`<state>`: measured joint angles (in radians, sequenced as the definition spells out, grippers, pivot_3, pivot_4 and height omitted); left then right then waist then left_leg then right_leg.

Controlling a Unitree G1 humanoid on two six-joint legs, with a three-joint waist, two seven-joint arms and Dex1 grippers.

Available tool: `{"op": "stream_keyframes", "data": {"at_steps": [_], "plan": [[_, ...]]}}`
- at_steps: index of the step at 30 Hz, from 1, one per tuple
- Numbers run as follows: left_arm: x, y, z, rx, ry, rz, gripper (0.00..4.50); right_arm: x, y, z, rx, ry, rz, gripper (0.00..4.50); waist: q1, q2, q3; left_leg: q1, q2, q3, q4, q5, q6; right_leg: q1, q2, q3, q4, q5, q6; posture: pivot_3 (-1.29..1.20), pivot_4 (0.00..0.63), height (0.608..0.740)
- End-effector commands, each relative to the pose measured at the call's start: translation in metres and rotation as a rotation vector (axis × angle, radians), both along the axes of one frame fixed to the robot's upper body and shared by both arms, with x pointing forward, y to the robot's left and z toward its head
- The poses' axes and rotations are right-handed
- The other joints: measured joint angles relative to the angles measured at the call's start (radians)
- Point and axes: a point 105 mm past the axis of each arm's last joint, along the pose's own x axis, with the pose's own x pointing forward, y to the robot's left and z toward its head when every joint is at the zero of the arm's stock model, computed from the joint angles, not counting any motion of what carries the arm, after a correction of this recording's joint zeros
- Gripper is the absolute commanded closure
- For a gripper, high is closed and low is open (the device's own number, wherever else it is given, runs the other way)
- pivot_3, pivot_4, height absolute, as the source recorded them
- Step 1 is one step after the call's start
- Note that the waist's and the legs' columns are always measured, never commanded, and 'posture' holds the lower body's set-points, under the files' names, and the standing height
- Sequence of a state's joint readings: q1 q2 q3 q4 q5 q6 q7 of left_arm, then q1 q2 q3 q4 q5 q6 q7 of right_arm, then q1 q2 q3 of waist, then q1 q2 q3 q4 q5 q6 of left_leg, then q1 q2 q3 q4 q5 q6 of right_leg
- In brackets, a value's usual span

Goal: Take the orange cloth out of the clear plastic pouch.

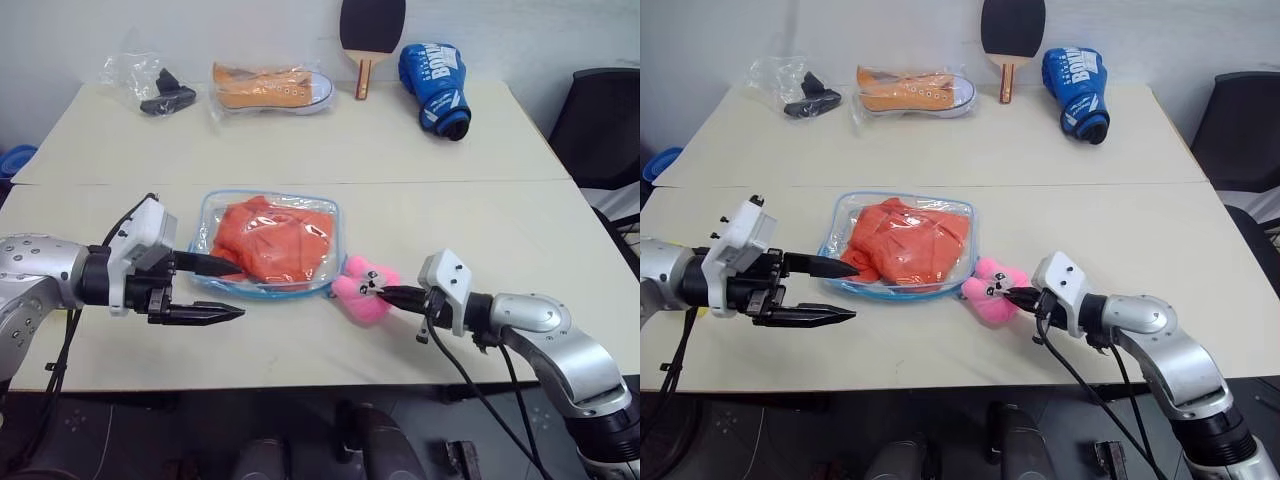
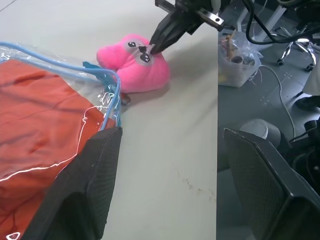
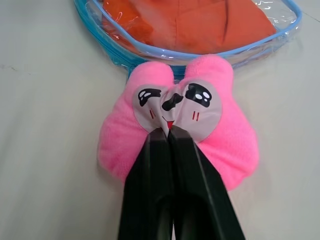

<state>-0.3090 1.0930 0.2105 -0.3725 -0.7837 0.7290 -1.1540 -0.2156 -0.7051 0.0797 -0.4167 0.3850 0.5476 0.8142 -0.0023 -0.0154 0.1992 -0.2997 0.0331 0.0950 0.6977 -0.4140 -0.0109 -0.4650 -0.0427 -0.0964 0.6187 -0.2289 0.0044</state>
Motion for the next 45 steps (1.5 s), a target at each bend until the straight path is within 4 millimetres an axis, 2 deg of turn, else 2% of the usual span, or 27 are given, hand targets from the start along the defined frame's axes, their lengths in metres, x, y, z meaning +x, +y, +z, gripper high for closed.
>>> {"op": "stream_keyframes", "data": {"at_steps": [1, 3, 5, 6, 10, 13, 18, 23, 27, 33, 36, 40, 43, 45], "plan": [[0.002, 0.000, 0.004, -0.001, -0.034, -0.004, 1.09, 0.000, -0.002, 0.018, 0.028, -0.041, 0.005, 4.49, 0.000, 0.000, 0.000, 0.000, 0.000, 0.000, 0.000, 0.000, 0.000, 0.000, 0.000, 0.000, 0.000, 0.000, 0.000, 0.00, 0.150, 0.740], [0.002, -0.001, 0.004, -0.001, -0.036, -0.005, 1.09, -0.005, -0.001, 0.030, 0.077, -0.030, 0.032, 4.49, 0.001, 0.000, 0.000, 0.000, 0.000, 0.000, 0.000, 0.000, 0.000, 0.000, 0.000, 0.000, 0.000, 0.000, 0.000, 0.00, 0.150, 0.740], [0.001, -0.002, 0.004, -0.008, -0.032, -0.016, 1.09, -0.023, 0.006, 0.049, 0.154, 0.034, 0.155, 4.49, 0.001, 0.000, 0.000, 0.000, 0.000, 0.000, 0.000, 0.000, 0.000, 0.000, 0.000, 0.000, 0.000, 0.000, 0.000, 0.00, 0.150, 0.740], [0.000, -0.003, 0.003, -0.010, -0.030, -0.023, 1.09, -0.032, 0.010, 0.052, 0.158, 0.070, 0.212, 4.49, 0.001, 0.000, 0.000, 0.000, 0.000, 0.000, 0.000, 0.000, 0.000, 0.000, 0.000, 0.000, 0.000, 0.000, 0.000, 0.00, 0.150, 0.740], [-0.001, -0.010, 0.000, -0.005, -0.031, -0.056, 1.09, -0.044, 0.029, 0.035, 0.052, 0.141, 0.361, 4.49, 0.001, 0.000, 0.000, 0.000, 0.001, -0.001, 0.000, 0.000, 0.000, 0.000, 0.000, 0.000, 0.000, 0.000, 0.000, 0.00, 0.150, 0.740], [0.003, -0.017, -0.001, -0.006, -0.038, -0.073, 1.09, -0.040, 0.044, 0.022, -0.001, 0.137, 0.422, 4.49, 0.001, 0.000, 0.000, 0.000, 0.000, -0.001, 0.000, 0.000, 0.001, 0.000, 0.000, 0.000, 0.000, 0.000, 0.000, 0.00, 0.150, 0.740], [0.005, -0.026, -0.009, 0.007, -0.038, -0.108, 1.09, -0.008, 0.069, 0.002, -0.072, 0.018, 0.446, 4.49, -0.002, 0.000, 0.000, 0.000, 0.000, 0.001, 0.000, 0.000, 0.001, -0.001, 0.000, 0.000, 0.001, 0.000, 0.000, 0.00, 0.150, 0.740], [0.005, -0.027, -0.014, 0.019, -0.036, -0.117, 1.09, -0.001, 0.090, 0.000, -0.052, -0.011, 0.508, 4.49, -0.002, 0.000, 0.000, 0.000, 0.000, 0.000, 0.001, 0.000, 0.000, -0.002, 0.000, -0.001, 0.001, 0.000, 0.000, 0.00, 0.150, 0.740], [0.009, -0.027, -0.021, 0.052, -0.051, -0.120, 1.09, -0.002, 0.089, 0.002, -0.064, 0.002, 0.524, 3.57, -0.001, 0.000, 0.000, 0.001, 0.000, 0.000, 0.001, 0.000, 0.000, -0.002, -0.002, -0.001, 0.001, 0.000, 0.000, 0.00, 0.150, 0.740], [0.015, -0.039, -0.029, 0.053, -0.064, -0.147, 1.09, -0.008, 0.082, 0.020, -0.071, -0.069, 0.533, 1.58, 0.001, -0.001, 0.000, 0.000, 0.000, 0.000, 0.002, 0.000, 0.001, -0.002, -0.002, -0.002, 0.002, 0.000, 0.000, 0.00, 0.150, 0.740], [0.022, -0.056, -0.033, 0.065, -0.096, -0.214, 1.09, -0.007, 0.081, 0.027, -0.135, -0.167, 0.518, 0.58, 0.002, -0.001, 0.000, 0.000, -0.001, 0.000, 0.002, 0.000, 0.001, -0.002, -0.002, -0.002, 0.002, 0.000, 0.000, 0.00, 0.150, 0.740], [0.031, -0.080, -0.029, 0.060, -0.141, -0.303, 1.09, -0.011, 0.075, 0.057, -0.109, -0.232, 0.494, 0.58, 0.003, -0.001, 0.000, 0.000, -0.001, -0.001, 0.002, 0.000, 0.001, -0.002, -0.002, -0.003, 0.001, 0.000, 0.000, 0.00, 0.150, 0.740], [0.030, -0.092, -0.040, 0.129, -0.166, -0.400, 1.09, -0.015, 0.070, 0.076, -0.087, -0.267, 0.471, 0.58, 0.002, -0.001, 0.000, 0.000, -0.001, -0.002, 0.002, 0.001, 0.001, -0.002, -0.002, -0.004, 0.002, 0.001, 0.001, 0.00, 0.150, 0.740], [0.030, -0.094, -0.051, 0.182, -0.175, -0.442, 1.09, -0.016, 0.066, 0.082, -0.095, -0.280, 0.450, 0.58, -0.001, -0.001, 0.000, 0.000, -0.001, -0.001, 0.001, 0.000, 0.001, -0.002, -0.002, -0.004, 0.002, 0.001, 0.001, 0.00, 0.150, 0.740]]}}
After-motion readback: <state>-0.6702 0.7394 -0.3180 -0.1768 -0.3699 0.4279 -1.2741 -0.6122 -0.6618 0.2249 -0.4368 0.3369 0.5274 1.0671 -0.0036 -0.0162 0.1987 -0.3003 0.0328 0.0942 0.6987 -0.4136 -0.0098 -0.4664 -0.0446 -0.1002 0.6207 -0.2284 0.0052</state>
